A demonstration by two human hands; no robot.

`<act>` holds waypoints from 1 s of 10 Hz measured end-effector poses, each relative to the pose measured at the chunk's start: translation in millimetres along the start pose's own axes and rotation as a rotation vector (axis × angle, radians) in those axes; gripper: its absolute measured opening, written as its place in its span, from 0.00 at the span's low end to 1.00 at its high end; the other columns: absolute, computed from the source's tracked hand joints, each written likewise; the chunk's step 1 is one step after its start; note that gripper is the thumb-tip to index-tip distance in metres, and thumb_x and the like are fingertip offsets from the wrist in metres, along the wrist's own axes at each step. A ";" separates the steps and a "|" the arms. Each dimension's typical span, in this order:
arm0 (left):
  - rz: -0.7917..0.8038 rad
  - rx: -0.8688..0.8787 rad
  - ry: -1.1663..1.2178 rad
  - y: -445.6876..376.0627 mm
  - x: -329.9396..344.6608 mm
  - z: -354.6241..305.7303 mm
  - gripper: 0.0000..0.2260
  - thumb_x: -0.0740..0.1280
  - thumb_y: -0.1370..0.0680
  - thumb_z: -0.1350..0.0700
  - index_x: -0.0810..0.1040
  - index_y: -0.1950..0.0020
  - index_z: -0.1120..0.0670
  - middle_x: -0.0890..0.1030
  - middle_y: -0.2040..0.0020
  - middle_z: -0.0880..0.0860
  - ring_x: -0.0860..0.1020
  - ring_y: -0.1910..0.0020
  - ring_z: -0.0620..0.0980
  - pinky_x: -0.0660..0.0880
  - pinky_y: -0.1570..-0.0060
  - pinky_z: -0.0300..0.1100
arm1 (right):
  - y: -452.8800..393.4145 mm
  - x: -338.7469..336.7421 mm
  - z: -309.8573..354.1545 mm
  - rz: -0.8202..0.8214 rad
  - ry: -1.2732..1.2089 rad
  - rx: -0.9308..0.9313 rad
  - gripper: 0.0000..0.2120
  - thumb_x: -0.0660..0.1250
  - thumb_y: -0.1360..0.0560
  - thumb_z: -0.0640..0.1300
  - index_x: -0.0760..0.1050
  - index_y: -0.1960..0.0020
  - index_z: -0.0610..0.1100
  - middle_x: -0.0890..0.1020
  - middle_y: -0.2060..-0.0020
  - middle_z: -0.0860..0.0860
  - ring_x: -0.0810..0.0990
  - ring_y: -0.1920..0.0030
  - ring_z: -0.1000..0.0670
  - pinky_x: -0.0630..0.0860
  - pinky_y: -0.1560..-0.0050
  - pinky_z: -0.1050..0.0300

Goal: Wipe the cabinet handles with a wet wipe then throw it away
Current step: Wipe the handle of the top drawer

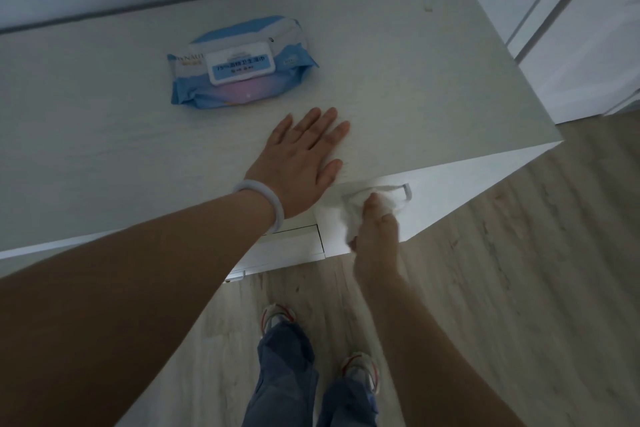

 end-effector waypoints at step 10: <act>0.002 0.014 -0.001 0.6 -0.4 -1.0 0.26 0.42 0.20 0.42 0.49 0.22 0.47 0.50 0.21 0.50 0.49 0.22 0.49 0.49 0.24 0.54 | -1.7 -7.9 -4.3 0.313 -0.229 0.160 0.10 0.62 0.21 0.36 0.72 0.62 0.41 0.71 0.80 0.54 0.66 0.81 0.58 0.62 0.81 0.67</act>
Point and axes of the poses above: each hand's wrist, its own y-axis away from the middle knuckle, its own x-axis out of the palm, z = x × y, the point moved 7 cm from there along -y, towards the middle knuckle
